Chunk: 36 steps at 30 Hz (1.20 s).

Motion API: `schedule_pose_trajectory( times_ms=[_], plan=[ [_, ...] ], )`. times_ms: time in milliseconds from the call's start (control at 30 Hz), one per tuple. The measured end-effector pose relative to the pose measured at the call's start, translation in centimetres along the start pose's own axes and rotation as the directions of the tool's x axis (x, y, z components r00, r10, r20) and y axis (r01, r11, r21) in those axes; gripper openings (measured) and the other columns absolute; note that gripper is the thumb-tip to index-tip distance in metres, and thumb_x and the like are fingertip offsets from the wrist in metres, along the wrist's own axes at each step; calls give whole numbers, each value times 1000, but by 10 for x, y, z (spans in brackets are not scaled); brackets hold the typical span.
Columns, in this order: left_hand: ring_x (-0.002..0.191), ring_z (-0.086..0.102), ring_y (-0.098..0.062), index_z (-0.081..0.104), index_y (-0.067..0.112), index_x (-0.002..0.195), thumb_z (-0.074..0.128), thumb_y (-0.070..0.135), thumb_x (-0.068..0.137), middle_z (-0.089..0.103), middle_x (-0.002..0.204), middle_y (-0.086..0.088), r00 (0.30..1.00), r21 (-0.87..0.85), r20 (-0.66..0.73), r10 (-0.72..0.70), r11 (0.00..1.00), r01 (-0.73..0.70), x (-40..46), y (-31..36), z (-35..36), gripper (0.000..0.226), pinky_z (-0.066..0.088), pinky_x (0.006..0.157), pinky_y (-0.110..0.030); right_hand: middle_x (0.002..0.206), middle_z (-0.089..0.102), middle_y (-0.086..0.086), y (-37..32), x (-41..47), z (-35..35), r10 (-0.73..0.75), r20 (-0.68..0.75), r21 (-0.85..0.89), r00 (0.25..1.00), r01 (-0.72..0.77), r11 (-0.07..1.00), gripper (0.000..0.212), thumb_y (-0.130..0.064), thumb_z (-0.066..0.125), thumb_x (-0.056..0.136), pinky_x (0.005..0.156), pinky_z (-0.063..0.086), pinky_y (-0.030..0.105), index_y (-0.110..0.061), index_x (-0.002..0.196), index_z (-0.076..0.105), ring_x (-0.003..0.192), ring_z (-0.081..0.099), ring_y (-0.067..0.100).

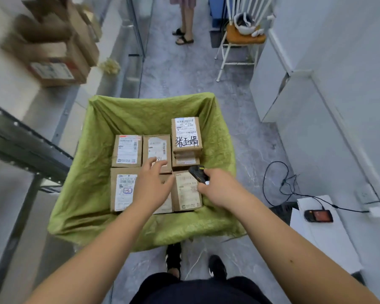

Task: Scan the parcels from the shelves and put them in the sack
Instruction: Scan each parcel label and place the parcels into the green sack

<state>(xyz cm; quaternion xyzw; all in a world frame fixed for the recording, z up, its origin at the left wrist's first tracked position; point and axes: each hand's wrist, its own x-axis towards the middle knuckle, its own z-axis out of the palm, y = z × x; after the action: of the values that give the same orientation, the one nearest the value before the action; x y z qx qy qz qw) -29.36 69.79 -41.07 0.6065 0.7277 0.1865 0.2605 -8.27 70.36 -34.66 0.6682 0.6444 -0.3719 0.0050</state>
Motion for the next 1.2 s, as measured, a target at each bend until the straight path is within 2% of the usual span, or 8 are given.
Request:
schedule_pose_trajectory(
  times_ms=[200,367,433,533,633,833,1100,1200],
  plan=[
    [142,44,-31,62,22,142,76,38,90,49,153,-9,969,129,-210,-127,979,156,-104,25,-4,57,37,117,-47,104,65,8,9,-28,4,-260,104,-124,960,271,954,19,-41,57,90,75,52,37,-27,101,54,93,61,33],
    [137,48,-32,65,19,139,79,37,88,54,148,-10,881,118,-410,-235,945,307,-175,36,-15,56,40,114,-50,113,60,13,1,-61,22,-461,111,-182,880,474,861,56,-55,54,93,84,53,40,-33,144,48,101,61,37],
    [138,46,-31,64,22,141,77,39,88,53,149,-8,832,95,-459,-310,915,393,-207,33,-25,57,39,115,-51,117,60,14,-9,-73,29,-540,146,-180,829,559,810,61,-55,54,94,85,52,40,-33,150,44,104,60,37],
    [138,47,-33,63,22,143,75,40,90,54,148,-11,755,66,-523,-396,864,499,-256,25,-36,58,40,115,-53,115,66,10,-29,-92,45,-640,237,-122,731,675,727,54,-49,56,94,82,54,40,-30,143,52,102,62,34],
    [144,42,-30,54,29,151,72,48,90,48,154,-9,678,38,-525,-515,781,623,-303,20,-44,66,37,117,-51,98,67,2,-50,-121,70,-703,346,-71,621,765,640,38,-46,57,93,74,54,39,-26,126,60,93,64,31],
    [152,32,-27,38,37,160,65,65,88,39,163,-5,485,-14,-530,-696,579,815,-423,6,-49,82,32,121,-49,108,66,13,-84,-203,138,-785,504,-60,359,922,383,46,-46,56,95,82,51,41,-22,134,55,104,59,36],
    [153,29,-27,43,36,157,66,65,86,41,162,-5,140,-177,-640,-756,322,930,-628,4,-46,80,29,123,-47,111,51,9,-100,-373,230,-780,625,95,39,988,125,52,-46,57,97,89,52,41,-29,146,49,100,58,34],
    [153,28,-28,42,37,157,67,65,85,41,162,-5,-19,-272,-655,-756,211,939,-721,9,-41,81,31,122,-49,111,49,5,-101,-453,261,-756,648,162,-92,987,19,51,-46,58,97,82,47,35,-31,145,50,98,57,30]
  ],
)
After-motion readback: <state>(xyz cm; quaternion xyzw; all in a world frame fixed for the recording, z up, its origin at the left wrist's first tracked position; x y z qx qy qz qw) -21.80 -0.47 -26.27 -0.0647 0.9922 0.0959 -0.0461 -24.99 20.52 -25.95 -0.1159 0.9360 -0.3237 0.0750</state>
